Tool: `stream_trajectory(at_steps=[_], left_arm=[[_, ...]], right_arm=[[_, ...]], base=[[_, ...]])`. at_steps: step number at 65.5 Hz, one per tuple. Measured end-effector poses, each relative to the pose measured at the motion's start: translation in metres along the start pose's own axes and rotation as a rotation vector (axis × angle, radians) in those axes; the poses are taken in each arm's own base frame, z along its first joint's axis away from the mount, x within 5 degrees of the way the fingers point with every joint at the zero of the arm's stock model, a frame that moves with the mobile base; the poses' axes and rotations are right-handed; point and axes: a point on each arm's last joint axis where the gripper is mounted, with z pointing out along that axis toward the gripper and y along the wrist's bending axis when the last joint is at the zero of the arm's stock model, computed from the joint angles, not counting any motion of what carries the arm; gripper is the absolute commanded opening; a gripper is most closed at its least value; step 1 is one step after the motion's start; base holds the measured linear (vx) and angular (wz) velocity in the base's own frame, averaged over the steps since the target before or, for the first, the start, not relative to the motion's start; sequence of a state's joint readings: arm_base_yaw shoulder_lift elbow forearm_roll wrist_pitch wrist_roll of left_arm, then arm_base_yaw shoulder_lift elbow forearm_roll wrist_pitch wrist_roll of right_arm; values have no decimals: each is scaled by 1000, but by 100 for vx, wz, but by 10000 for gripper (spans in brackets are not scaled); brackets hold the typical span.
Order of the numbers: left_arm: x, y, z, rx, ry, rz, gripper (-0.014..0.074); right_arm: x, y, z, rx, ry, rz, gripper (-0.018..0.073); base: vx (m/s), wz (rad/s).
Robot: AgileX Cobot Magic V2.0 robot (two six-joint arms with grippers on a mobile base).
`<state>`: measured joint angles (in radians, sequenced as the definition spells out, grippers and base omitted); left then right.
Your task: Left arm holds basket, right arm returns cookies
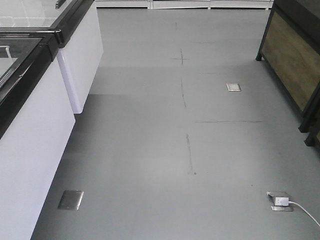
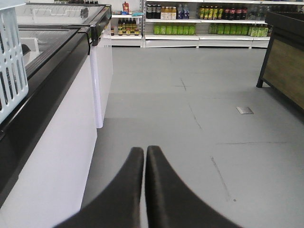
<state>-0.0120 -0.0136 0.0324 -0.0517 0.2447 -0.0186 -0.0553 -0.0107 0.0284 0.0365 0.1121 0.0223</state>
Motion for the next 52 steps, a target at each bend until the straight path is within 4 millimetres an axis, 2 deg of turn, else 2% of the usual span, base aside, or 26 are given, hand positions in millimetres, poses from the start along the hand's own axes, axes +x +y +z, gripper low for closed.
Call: stream_trajectory(at_steps=[52], left_arm=[[0,0,0,0,0,0,-6]], right_arm=[[0,0,0,0,0,0,-6]], base=[[0,0]])
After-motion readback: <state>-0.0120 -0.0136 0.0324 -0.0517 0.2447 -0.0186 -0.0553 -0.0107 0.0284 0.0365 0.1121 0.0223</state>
